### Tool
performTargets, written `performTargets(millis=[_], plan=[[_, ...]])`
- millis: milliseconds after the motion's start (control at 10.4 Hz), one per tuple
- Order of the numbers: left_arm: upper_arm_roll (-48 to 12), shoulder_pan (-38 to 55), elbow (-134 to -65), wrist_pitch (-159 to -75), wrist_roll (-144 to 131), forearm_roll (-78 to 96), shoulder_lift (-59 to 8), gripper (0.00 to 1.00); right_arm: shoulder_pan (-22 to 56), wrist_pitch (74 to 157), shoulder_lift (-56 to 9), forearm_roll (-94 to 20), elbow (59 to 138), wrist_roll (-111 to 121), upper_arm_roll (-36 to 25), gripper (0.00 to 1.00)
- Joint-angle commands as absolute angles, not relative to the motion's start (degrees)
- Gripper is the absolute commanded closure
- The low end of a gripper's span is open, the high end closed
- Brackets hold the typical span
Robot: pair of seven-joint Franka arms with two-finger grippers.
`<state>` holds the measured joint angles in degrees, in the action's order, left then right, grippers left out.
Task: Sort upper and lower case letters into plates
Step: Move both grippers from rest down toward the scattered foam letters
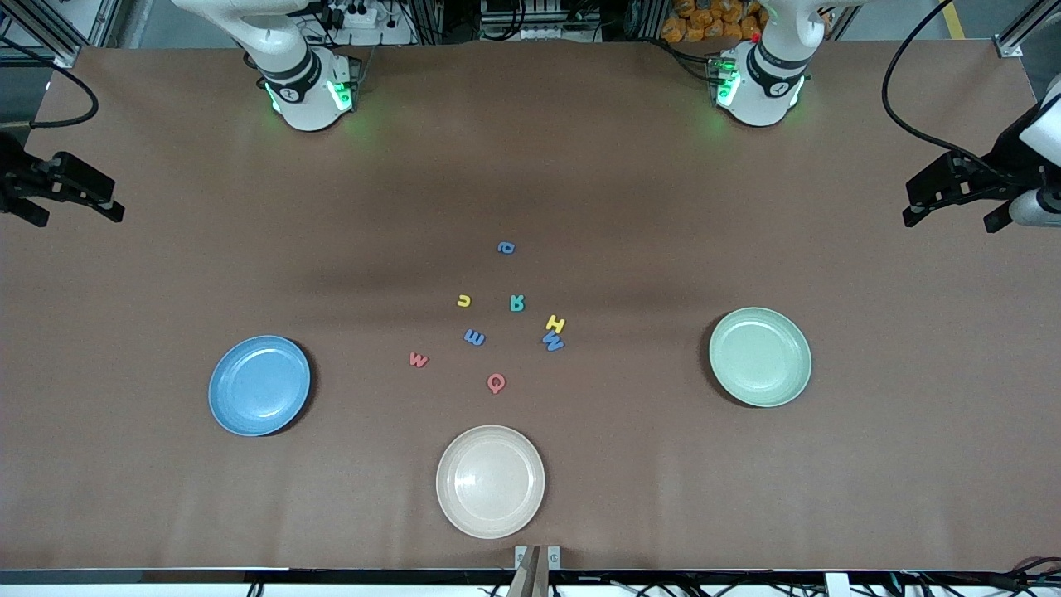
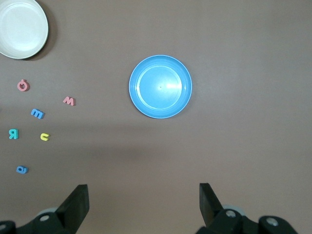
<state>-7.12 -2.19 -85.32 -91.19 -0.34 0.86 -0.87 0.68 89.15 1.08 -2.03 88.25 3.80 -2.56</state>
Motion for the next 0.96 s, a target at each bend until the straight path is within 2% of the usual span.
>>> performTargets(millis=[0,289,386,675,868], plan=[[-6.94,-2.37,-85.17,-90.26,-0.53,1.59,-0.70,0.00,0.44,88.33,0.35,-2.90,87.19,3.60,-2.29,0.00],[-6.85,-2.29,-88.66,-90.17,-0.52,1.15,-2.27,0.00,0.35,88.42,0.26,-2.90,87.10,4.13,-2.29,0.00],[-7.12,-2.46,-89.46,-92.00,0.17,-0.08,-5.16,0.00,0.44,88.50,-0.17,-2.81,87.01,4.22,-2.29,0.00],[-7.12,-2.37,-95.07,-101.92,-0.96,-0.35,-12.63,0.00,0.44,89.12,-1.57,-2.46,86.75,4.22,-2.20,0.00],[-7.12,-3.25,-100.97,-113.42,-1.05,-0.26,-16.94,0.00,0.44,89.73,-3.07,-1.94,86.22,4.48,-2.20,0.00]])
